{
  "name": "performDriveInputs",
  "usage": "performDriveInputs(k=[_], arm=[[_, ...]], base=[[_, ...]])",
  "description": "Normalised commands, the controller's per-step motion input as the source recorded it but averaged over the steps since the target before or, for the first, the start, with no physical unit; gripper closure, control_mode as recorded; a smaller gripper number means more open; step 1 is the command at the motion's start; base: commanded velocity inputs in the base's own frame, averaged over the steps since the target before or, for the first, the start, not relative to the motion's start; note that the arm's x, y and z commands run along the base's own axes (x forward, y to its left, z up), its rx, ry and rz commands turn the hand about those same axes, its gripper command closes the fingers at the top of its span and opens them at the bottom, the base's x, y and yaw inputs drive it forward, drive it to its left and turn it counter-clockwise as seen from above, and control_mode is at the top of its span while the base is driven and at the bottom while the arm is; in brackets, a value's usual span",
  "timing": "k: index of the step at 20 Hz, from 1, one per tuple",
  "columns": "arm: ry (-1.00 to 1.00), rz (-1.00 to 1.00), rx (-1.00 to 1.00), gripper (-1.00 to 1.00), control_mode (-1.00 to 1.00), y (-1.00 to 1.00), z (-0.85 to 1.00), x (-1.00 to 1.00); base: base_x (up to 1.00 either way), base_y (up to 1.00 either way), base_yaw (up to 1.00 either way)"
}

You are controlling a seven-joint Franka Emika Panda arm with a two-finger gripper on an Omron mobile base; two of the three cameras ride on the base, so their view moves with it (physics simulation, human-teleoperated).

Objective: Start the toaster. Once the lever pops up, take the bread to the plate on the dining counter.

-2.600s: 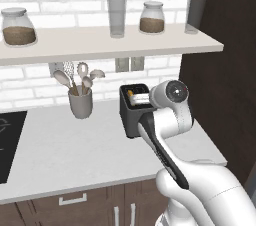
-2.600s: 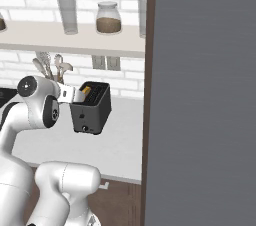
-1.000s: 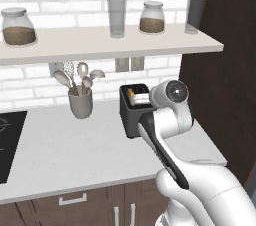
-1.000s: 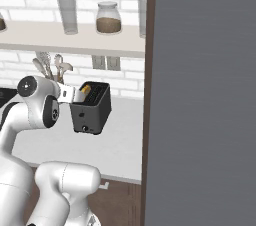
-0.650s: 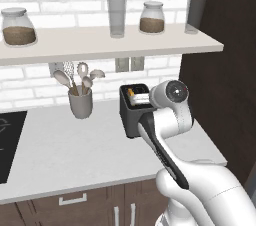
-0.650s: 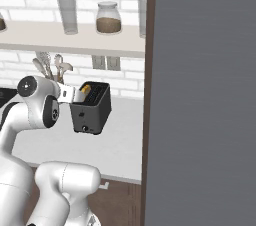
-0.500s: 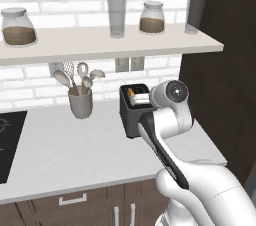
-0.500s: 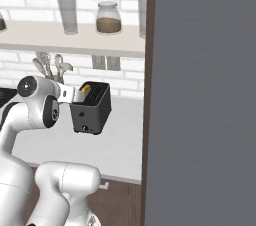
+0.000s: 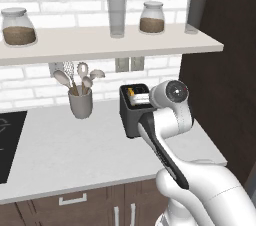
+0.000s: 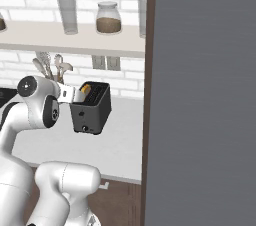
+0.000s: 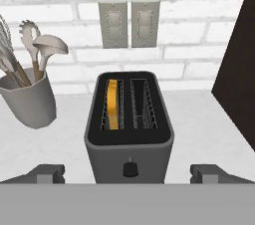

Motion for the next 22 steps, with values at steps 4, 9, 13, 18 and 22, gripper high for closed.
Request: performDriveInputs(k=[4, 9, 13, 18, 22], arm=[[0.0, 0.0, 0.0, -1.0, -1.0, 0.0, 0.0, 0.0], [0.0, 0.0, 0.0, -1.0, -1.0, 0.0, 0.0, 0.0], [0.0, 0.0, 0.0, -1.0, -1.0, 0.0, 0.0, 0.0], [0.0, 0.0, 0.0, -1.0, -1.0, 0.0, 0.0, 0.0], [0.0, 0.0, 0.0, -1.0, -1.0, 0.0, 0.0, 0.0]], base=[[0.0, 0.0, 0.0], [0.0, 0.0, 0.0], [0.0, 0.0, 0.0], [0.0, 0.0, 0.0], [0.0, 0.0, 0.0]])
